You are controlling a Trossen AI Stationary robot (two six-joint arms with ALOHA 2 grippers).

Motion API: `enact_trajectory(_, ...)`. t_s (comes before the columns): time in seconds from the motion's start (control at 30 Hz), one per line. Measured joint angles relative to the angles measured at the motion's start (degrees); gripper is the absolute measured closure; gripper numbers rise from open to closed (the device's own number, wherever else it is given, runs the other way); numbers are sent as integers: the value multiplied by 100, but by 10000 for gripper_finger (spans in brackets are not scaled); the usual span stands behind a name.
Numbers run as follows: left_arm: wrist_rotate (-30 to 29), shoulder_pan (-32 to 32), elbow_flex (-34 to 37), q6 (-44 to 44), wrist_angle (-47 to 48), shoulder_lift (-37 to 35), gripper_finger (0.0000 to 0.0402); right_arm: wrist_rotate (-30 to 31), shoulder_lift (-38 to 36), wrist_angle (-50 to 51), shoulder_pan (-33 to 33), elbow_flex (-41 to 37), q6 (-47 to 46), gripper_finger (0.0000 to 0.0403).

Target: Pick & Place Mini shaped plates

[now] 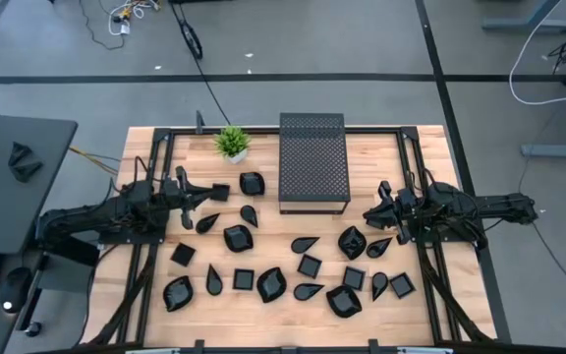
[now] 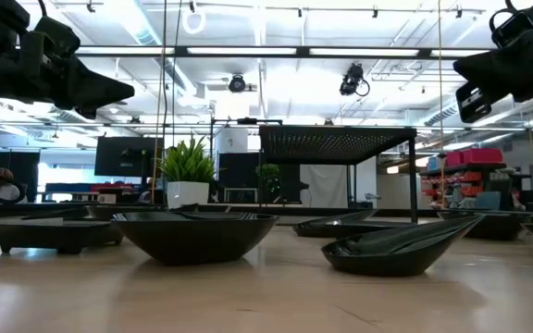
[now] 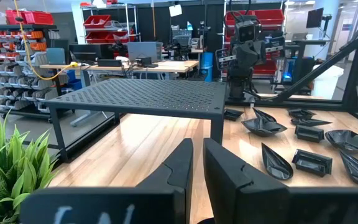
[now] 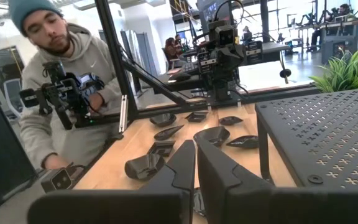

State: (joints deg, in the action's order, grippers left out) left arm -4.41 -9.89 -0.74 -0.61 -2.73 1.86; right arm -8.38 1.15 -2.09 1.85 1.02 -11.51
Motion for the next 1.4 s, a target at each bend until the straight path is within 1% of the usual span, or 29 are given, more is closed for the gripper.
enact_trajectory(0.9, 4, 0, -1, 35, -1, -1, 358, -2, 1, 0, 0, 0, 0, 378)
enact_trajectory(0.97, 123, 0, -1, 474, -1, 1, 358, 0, 2, 0, 1, 0, 0, 378)
enact_trajectory(1.13, 675, -1, -1, 2396, -1, 0, 358, -1, 1, 0, 0, 0, 0, 378)
enact_trajectory(1.23, 977, 0, -1, 3256, -14, 1, 358, 0, 2, 0, 1, 0, 0, 378)
enact_trajectory(1.3, 1291, 0, -1, 3518, -194, 3, 358, 0, 2, 0, 0, 0, 0, 378)
enact_trajectory(1.4, 1966, 91, -1, 3318, -1167, -1, 358, 0, 0, 0, 2, 0, 0, 378)
